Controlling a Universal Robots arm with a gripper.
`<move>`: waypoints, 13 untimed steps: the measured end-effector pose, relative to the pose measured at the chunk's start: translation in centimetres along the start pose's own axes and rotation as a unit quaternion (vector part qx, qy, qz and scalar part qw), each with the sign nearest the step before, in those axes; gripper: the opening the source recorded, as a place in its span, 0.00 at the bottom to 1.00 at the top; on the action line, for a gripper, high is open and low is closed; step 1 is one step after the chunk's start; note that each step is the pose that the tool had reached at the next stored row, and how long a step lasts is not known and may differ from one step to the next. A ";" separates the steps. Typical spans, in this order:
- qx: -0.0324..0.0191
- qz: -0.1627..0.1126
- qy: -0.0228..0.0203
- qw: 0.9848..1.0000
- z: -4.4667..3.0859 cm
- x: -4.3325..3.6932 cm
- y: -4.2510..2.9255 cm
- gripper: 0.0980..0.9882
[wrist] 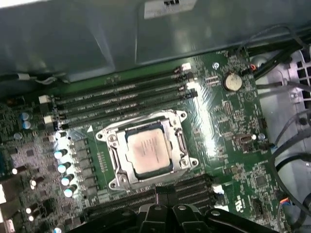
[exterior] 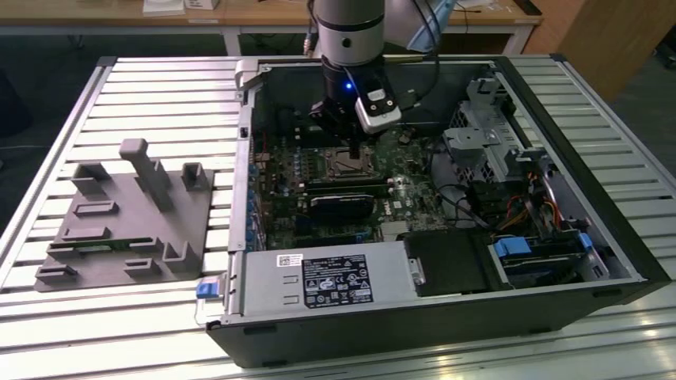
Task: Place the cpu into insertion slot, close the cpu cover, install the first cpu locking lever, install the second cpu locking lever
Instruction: 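Install the second cpu locking lever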
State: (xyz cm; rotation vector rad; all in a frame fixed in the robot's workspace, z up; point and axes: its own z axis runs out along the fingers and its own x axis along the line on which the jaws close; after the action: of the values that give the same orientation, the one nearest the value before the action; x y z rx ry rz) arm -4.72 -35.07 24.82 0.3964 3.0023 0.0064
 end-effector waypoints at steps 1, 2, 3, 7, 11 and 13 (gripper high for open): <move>0.000 0.000 0.000 1.000 0.03 -0.04 -0.17 0.01; 0.000 0.000 0.000 1.000 0.06 -0.08 -0.33 0.01; 0.000 0.000 0.000 1.000 0.09 -0.12 -0.48 0.01; 0.000 0.000 0.000 1.000 0.23 -0.24 -1.01 0.01; -0.002 0.000 0.001 1.000 0.44 -0.10 -1.46 0.01; -0.005 0.001 0.001 1.000 0.56 0.18 -1.72 0.01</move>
State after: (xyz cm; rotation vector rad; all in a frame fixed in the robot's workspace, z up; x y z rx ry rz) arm -5.28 -36.69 24.22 0.3974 3.0036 0.0223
